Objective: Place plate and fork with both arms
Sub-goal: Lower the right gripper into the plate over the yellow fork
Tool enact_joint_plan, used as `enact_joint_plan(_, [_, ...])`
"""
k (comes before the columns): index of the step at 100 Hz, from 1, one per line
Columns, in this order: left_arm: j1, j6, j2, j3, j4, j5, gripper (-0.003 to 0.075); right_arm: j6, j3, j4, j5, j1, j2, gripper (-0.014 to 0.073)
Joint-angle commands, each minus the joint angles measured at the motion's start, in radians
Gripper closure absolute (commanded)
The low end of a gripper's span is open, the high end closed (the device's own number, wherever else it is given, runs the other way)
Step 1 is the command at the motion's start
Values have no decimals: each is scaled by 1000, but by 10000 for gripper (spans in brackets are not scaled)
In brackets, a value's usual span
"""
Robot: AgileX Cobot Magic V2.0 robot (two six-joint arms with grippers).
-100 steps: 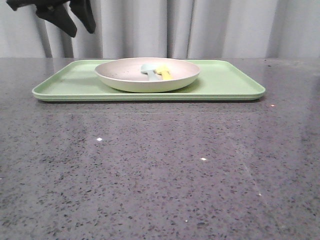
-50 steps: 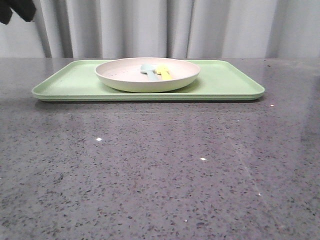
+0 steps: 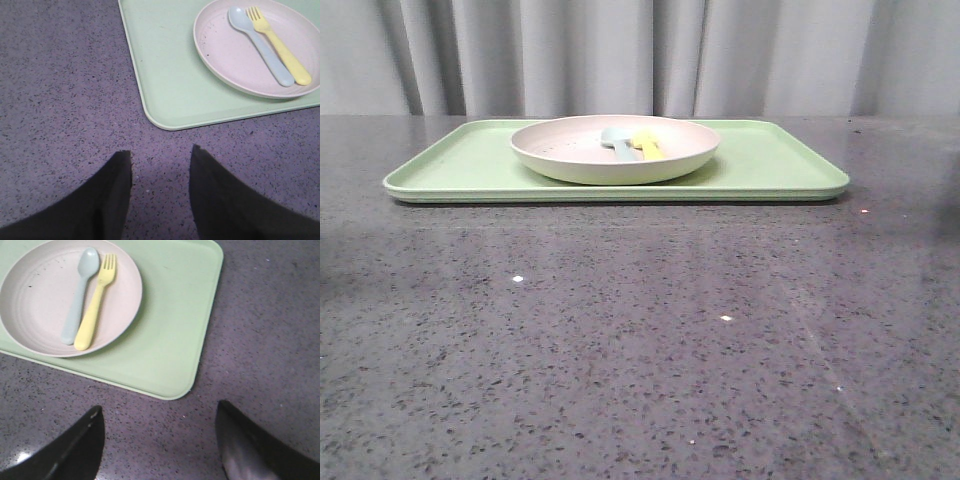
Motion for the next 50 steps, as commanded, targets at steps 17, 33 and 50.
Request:
enact_joint_plan(17, [-6,-7,-143,36,22,-39,438,-7,-258,21,61,54,179,109])
enact_joint_plan(33, [-6,-7,-173,53,22,-33,438,-5,-390,25,94,87,308,109])
enact_joint_plan(50, [-6,-7,-173,53,18,-21,438,6,-501,25,110,123,443,139])
